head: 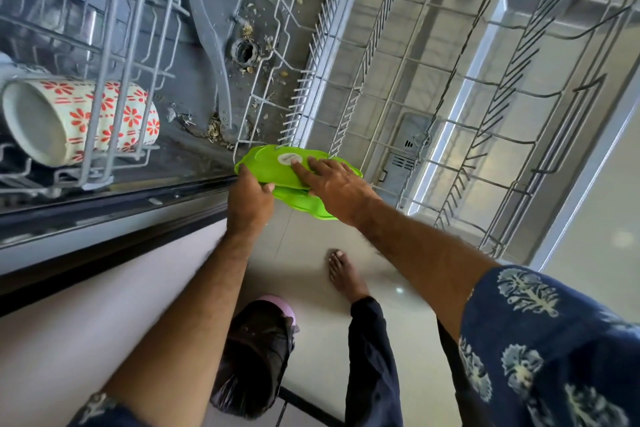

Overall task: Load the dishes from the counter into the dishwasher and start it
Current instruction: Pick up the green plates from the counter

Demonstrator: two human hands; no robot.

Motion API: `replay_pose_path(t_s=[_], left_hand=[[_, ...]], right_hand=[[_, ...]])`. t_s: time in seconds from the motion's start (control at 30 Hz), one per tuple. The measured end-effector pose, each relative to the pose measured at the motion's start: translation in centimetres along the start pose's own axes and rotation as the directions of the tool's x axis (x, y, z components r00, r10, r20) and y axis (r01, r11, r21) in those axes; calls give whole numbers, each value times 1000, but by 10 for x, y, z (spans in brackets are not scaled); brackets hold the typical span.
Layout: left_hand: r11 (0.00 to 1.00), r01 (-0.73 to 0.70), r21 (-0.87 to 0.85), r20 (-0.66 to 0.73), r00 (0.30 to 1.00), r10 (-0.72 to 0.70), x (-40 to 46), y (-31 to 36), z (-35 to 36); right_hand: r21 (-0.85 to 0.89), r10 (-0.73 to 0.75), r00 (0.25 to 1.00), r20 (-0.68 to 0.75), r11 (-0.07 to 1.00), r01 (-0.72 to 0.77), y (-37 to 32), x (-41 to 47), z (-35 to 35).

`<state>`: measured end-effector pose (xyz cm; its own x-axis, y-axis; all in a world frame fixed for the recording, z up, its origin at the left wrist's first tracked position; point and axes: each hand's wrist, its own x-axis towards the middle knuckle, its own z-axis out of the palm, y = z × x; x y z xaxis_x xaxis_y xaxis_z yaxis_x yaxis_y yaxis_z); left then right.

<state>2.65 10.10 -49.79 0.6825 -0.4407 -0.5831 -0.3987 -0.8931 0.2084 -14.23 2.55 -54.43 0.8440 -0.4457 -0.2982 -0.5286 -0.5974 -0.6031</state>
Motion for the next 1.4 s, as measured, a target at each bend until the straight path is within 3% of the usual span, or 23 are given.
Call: replay_pose_path(t_s=[0.27, 0.37, 0.47, 0.67, 0.9, 1.07, 1.2, 1.4], left_hand=[[977, -128, 170, -24, 991, 134, -54, 10, -7], [866, -322, 381, 57, 944, 326, -98, 11, -16], [716, -423, 556, 133, 895, 426, -144, 16, -27], [667, -466, 582, 92, 852, 516, -255, 41, -72], [777, -366, 512, -42, 893, 448, -382, 27, -154], [867, -237, 437, -237, 900, 366, -459, -26, -199], [950, -60, 306, -463, 863, 204, -523, -100, -231], [981, 189, 39, -698, 708, -109, -612, -237, -266]], right_hand=[[57, -7, 1000, 13, 998, 7, 4, -32, -18], [28, 47, 999, 23, 998, -48, -5, -67, -43], [15, 61, 996, 62, 998, -62, -12, -102, -74], [-99, -15, 990, 137, 995, 29, -71, -167, -164], [-217, -230, 958, 172, 940, 265, -189, -224, -249], [-313, -438, 870, 226, 813, 490, -279, -249, -267], [-371, -629, 726, 277, 627, 685, -372, -264, -258], [-342, -805, 491, 333, 383, 858, -539, -269, -224]])
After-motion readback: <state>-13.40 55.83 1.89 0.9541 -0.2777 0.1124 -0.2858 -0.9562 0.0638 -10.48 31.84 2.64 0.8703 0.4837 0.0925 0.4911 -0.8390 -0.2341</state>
